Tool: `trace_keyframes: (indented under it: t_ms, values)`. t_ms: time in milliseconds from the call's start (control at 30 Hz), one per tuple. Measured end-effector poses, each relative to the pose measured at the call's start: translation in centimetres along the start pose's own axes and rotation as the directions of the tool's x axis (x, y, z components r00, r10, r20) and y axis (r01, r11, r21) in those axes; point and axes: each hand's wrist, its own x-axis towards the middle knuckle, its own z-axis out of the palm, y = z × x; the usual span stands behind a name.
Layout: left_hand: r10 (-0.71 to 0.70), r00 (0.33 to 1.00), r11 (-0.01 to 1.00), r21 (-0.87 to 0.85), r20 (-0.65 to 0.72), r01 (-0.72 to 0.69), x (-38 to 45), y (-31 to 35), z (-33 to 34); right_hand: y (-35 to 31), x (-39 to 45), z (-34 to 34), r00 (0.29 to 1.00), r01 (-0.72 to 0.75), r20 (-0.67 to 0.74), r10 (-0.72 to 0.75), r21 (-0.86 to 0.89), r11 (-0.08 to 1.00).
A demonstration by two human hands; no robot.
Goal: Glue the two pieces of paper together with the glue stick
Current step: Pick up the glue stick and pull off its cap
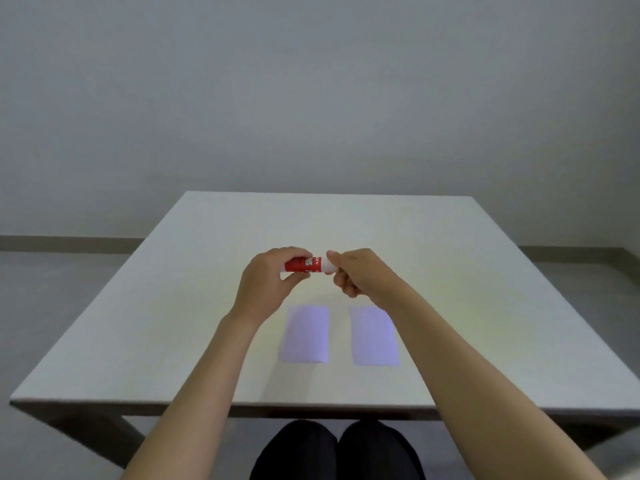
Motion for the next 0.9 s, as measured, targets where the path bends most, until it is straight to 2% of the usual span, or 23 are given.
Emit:
trace_keyframes:
  t_ms: [67, 100, 167, 267, 333, 400, 433, 567, 633, 733, 833, 900]
  values:
    - [-0.018, 0.999, 1.0, -0.014, 0.028, 0.018, -0.2, -0.2, -0.3, 0.5, -0.3, -0.6, 0.987, 0.127, 0.096, -0.129, 0.022, 0.992]
    - [-0.02, 0.999, 1.0, -0.017, 0.037, 0.02, -0.3, -0.3, -0.4, 0.7, -0.5, -0.8, 0.981, 0.147, 0.125, -0.147, 0.008, 0.989]
    - [-0.012, 0.999, 1.0, -0.004, 0.039, 0.012, -0.4, -0.3, -0.4, 0.6, -0.8, -0.7, 0.987, 0.096, 0.138, -0.085, -0.073, 0.993]
    - [0.0, 0.999, 1.0, 0.032, 0.046, -0.002, -0.4, 0.1, 0.0, 0.4, -0.7, 0.0, 0.999, -0.003, 0.047, 0.01, -0.147, 0.989]
    - [0.016, 0.999, 0.999, 0.051, 0.046, -0.018, -0.3, 0.1, 0.1, 0.8, -0.4, 0.2, 0.997, 0.073, -0.004, -0.074, -0.138, 0.988]
    - [0.011, 0.999, 0.999, 0.046, 0.037, -0.012, -0.3, 0.0, 0.0, 1.1, -0.2, 0.0, 0.987, 0.16, 0.015, -0.159, -0.108, 0.981]
    - [0.009, 0.999, 0.999, 0.04, 0.031, -0.01, -0.2, -0.2, 0.0, 1.0, -0.3, -0.1, 0.988, 0.155, 0.033, -0.152, -0.088, 0.984]
    - [0.01, 1.0, 0.998, 0.061, 0.027, -0.011, -0.4, -0.3, -0.2, 0.3, -0.1, 0.4, 0.999, -0.04, 0.009, 0.041, -0.045, 0.998]
    - [0.015, 0.999, 0.997, 0.069, 0.031, -0.017, -0.5, -0.4, -0.3, 0.4, 0.2, 0.6, 0.999, 0.006, -0.031, -0.008, -0.064, 0.998]
    - [-0.013, 1.0, 0.998, 0.063, 0.017, 0.012, -0.6, -1.0, -0.7, 0.6, 0.5, 0.8, 0.991, 0.128, 0.029, -0.127, -0.034, 0.991]
    - [-0.033, 0.998, 0.997, 0.074, 0.049, 0.03, -0.8, -1.3, -0.8, 0.2, 0.6, 1.1, 0.998, 0.065, 0.021, -0.063, -0.067, 0.996]
    - [-0.049, 0.997, 0.997, 0.069, 0.054, 0.045, -0.7, -1.4, -0.7, 0.2, 0.9, 1.2, 0.997, 0.073, 0.001, -0.073, -0.108, 0.992]
